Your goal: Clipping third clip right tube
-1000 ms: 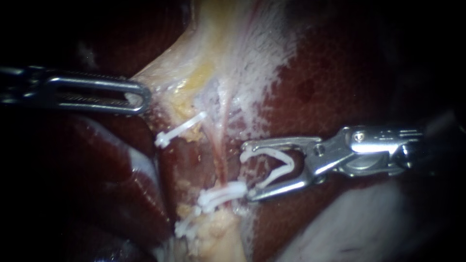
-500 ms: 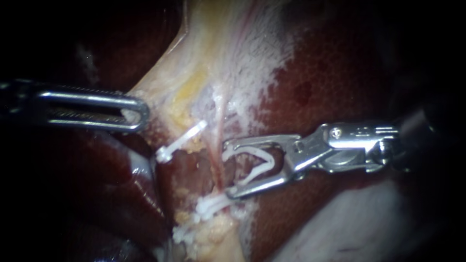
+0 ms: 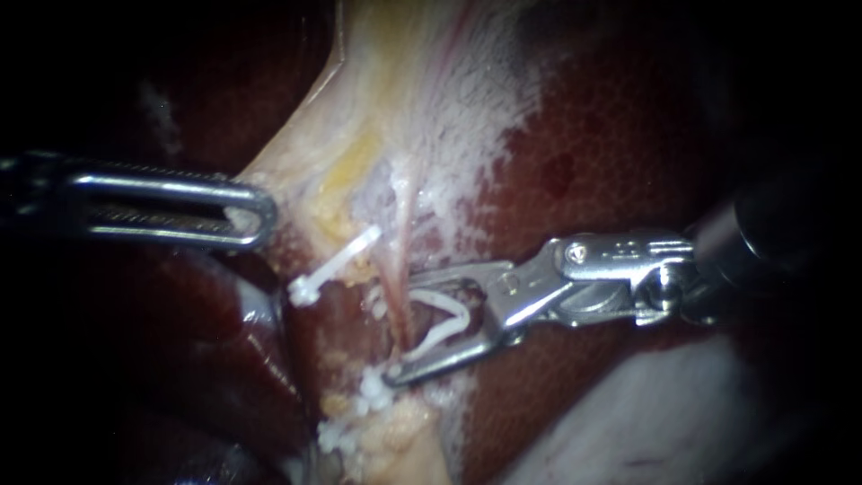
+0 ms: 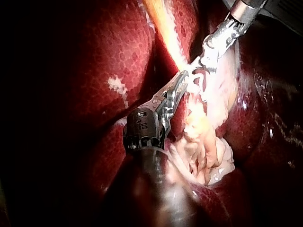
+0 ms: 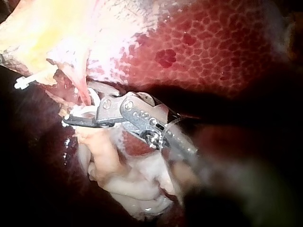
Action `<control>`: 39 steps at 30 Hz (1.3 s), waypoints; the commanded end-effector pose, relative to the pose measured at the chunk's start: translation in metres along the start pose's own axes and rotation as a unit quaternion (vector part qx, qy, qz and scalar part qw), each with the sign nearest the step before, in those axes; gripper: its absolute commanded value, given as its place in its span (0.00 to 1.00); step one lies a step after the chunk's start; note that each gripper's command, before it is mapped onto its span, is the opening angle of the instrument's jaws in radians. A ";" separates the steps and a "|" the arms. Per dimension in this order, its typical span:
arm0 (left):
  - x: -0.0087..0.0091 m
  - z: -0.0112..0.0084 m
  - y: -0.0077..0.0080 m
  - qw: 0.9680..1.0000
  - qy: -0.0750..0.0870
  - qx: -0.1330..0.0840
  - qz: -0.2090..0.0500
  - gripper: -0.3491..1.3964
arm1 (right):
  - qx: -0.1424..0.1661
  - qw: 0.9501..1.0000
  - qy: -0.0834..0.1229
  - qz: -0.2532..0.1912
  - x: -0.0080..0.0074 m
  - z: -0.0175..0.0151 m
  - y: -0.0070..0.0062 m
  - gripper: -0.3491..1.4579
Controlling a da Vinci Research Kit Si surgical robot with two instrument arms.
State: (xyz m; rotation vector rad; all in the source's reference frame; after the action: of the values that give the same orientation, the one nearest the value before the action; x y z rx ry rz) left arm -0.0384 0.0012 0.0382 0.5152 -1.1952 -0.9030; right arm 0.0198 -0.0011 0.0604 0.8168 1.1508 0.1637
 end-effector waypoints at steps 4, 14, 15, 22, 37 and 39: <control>0.0000 0.0000 0.0000 1.000 0.000 0.000 0.000 0.00 | 0.004 1.000 -0.001 0.014 0.0001 0.0000 -0.0002 0.47; 0.0000 0.0000 0.0000 1.000 0.000 0.000 0.000 0.00 | 0.002 0.999 -0.001 0.047 0.0002 -0.0002 -0.0001 0.37; 0.0000 0.0000 0.0000 1.000 0.000 0.000 0.000 0.00 | 0.003 0.999 -0.001 0.047 0.0003 -0.0003 -0.0001 0.34; 0.0000 0.0000 0.0000 1.000 0.000 0.000 0.000 0.00 | 0.005 0.998 -0.001 0.062 0.0003 -0.0013 0.0003 0.09; 0.0000 0.0000 0.0001 1.000 0.000 0.001 0.000 0.00 | 0.006 0.997 -0.003 0.077 -0.0003 -0.0009 0.0001 0.05; 0.0000 0.0000 0.0001 1.000 0.000 0.001 0.000 0.00 | 0.006 0.997 -0.003 0.077 -0.0003 -0.0009 0.0001 0.05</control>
State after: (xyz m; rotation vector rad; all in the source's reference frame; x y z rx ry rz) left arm -0.0384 0.0012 0.0384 0.5168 -1.1951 -0.9017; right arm 0.0188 -0.0007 0.0606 0.9171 1.0837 0.2829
